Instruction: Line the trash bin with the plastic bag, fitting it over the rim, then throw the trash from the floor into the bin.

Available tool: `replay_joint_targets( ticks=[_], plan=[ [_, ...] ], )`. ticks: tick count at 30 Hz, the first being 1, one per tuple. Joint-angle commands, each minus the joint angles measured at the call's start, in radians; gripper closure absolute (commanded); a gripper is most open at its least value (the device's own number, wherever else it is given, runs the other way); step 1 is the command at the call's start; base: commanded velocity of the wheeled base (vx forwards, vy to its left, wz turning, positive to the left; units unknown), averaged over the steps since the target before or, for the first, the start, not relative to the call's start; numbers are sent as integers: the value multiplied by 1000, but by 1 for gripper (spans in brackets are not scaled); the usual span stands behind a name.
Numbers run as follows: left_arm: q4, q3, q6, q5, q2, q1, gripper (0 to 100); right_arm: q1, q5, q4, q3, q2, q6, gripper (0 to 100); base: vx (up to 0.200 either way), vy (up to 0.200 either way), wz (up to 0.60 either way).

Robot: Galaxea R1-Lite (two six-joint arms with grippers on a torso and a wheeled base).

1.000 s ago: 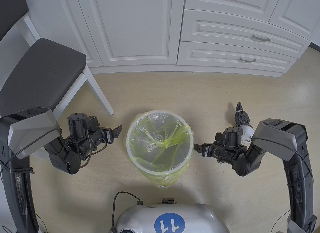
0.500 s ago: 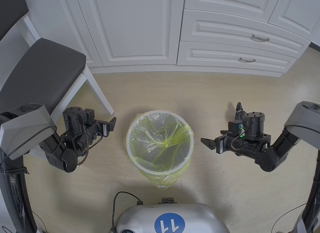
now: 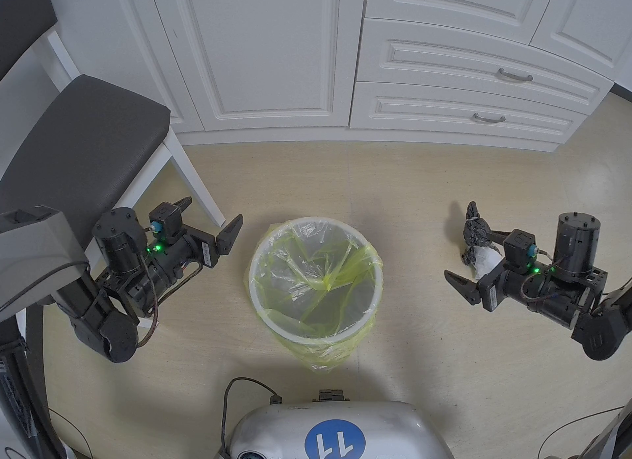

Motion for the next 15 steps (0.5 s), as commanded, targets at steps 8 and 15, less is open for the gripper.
replay_joint_targets(
  ticks=[8,15],
  plan=[
    [-41,118,2,-95,-268,-8,0,-60,29,-262,137,-98,-110,0,0,0,0],
    [-39,118,7,-85,-357,-5,0,-129,-73,-154,63,-20,-47,0,0,0,0]
  ],
)
